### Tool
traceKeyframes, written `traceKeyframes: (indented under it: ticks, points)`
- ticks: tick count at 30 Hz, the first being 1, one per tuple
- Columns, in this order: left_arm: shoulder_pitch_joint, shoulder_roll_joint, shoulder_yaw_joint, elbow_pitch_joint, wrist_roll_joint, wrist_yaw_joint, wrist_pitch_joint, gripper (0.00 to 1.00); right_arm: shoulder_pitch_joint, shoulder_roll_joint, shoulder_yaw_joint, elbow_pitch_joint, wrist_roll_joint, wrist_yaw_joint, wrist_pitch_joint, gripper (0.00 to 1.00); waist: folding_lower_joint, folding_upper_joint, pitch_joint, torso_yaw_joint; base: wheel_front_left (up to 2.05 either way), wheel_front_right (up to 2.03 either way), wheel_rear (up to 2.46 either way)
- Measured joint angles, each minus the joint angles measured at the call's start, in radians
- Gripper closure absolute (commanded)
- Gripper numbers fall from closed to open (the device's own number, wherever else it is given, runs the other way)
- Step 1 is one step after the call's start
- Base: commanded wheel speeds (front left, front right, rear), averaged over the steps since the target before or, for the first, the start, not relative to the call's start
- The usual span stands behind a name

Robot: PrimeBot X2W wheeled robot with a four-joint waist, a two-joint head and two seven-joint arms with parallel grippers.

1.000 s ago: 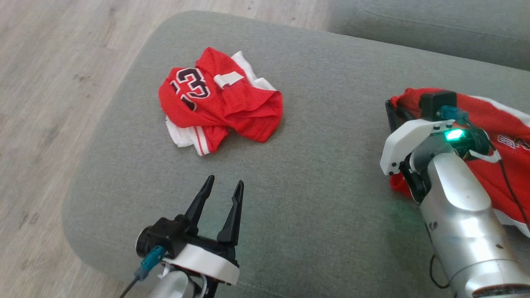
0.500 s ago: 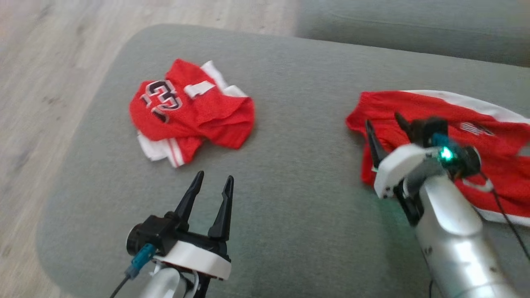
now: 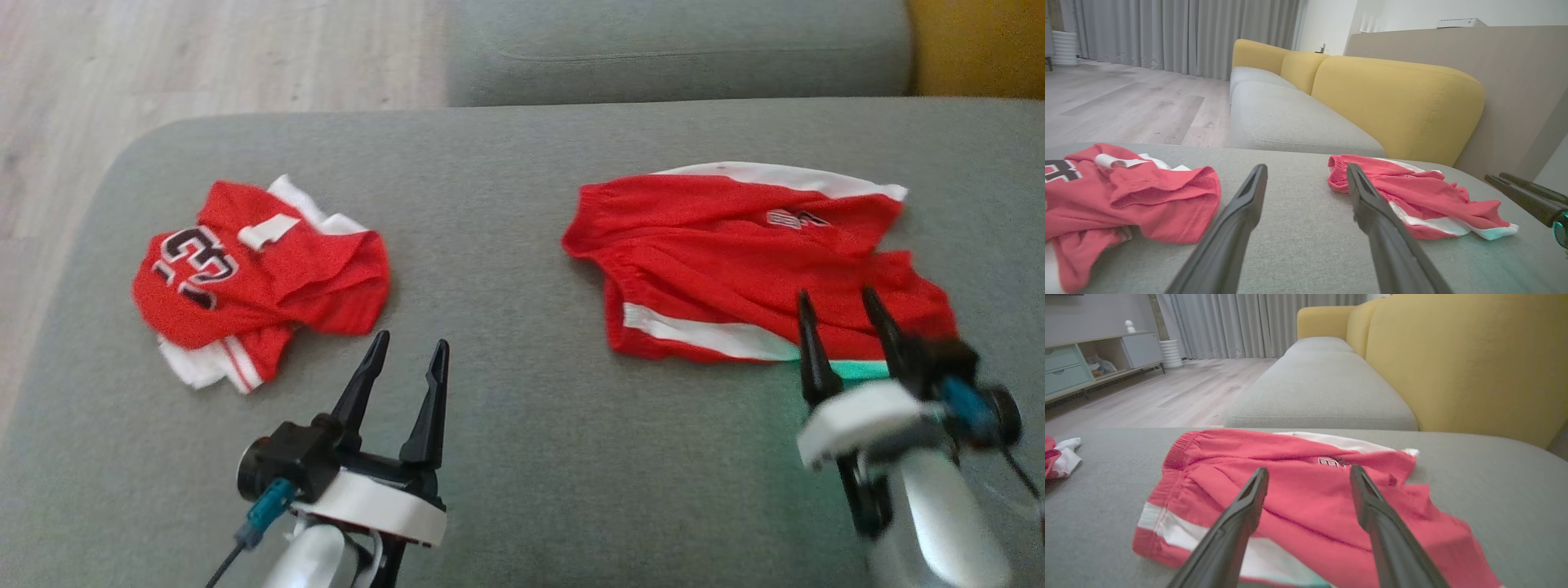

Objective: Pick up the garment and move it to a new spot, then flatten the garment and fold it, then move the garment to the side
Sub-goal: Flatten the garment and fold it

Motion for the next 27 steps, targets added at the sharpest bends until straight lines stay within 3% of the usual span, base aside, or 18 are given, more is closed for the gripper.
traceKeyframes:
  ticks: [6,17,27]
  points:
    - [0.0,-0.001,0.004,-0.001,-0.004,0.0,0.0,0.0,0.167,0.003,-0.025,-0.107,0.047,0.0,-0.038,0.0,0.0,0.0,0.005,-0.065,0.0,0.0,0.0]
    - [-0.098,-0.006,-0.052,0.024,0.007,-0.025,0.006,0.0,0.168,0.006,-0.027,-0.22,0.062,0.0,-0.056,0.0,0.0,0.0,0.069,-0.136,0.0,0.0,0.0]
    - [-0.321,-0.044,-0.161,0.188,-0.027,-0.056,0.154,0.0,0.16,0.007,0.0,-0.231,0.074,0.0,-0.056,0.0,0.0002,0.0,0.155,-0.202,0.0,0.0,0.0]
